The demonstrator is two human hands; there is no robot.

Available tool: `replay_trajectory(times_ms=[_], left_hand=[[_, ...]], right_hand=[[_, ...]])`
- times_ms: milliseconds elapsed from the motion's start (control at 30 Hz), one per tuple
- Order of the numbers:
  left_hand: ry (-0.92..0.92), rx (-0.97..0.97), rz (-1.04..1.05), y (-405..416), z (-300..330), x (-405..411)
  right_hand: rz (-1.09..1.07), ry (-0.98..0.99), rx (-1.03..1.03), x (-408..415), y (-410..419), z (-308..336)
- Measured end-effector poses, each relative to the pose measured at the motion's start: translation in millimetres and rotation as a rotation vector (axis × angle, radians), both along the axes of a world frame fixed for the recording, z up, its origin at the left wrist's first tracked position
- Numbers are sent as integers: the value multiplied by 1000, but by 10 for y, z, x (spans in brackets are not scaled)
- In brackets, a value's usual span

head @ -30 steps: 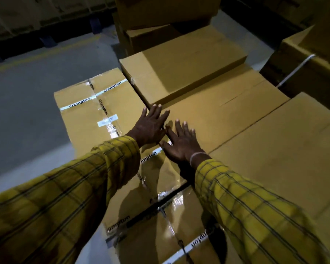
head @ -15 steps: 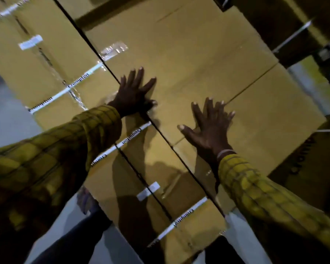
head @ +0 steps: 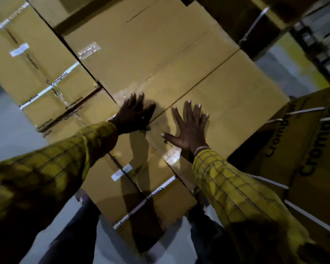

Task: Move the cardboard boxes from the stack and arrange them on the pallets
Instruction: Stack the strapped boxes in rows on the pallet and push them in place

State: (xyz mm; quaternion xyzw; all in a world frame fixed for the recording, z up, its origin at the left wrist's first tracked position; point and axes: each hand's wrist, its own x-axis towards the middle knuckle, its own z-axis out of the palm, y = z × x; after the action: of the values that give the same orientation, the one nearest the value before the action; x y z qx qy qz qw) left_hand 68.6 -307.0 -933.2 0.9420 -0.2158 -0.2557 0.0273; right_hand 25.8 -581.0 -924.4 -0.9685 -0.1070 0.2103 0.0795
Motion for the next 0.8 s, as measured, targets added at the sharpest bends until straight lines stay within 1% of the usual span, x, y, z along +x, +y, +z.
replay_trajectory(times_ms=[67,167,267,367,433,533,600,667,800], left_hand=[[-48,-42,-48,-319,-87,-347],[-51,-43,42,-675,-141,-682],[-34,-19,94,-785,-134,-734],[48,55,176,-898,-6,-673],[58,76,200,-963,96,-618],[245,95,279,-1052,435,-509],[235,134,248,-1219,666,-543],[157,66,260,-1435,938,-665],[-10,-211,314,-1791,1540,-1062]], right_hand=[[-11,-29,-35,-225,-430,-44],[2,37,-73,-471,-924,-155],[29,75,-57,-521,-1069,-219],[14,129,-70,-482,-1047,-155],[47,179,-78,-432,-1082,-50],[74,302,-27,-311,-1175,207],[65,307,-33,-276,-1263,446],[53,264,-51,-286,-1370,724],[43,166,-12,-384,-1595,1300]])
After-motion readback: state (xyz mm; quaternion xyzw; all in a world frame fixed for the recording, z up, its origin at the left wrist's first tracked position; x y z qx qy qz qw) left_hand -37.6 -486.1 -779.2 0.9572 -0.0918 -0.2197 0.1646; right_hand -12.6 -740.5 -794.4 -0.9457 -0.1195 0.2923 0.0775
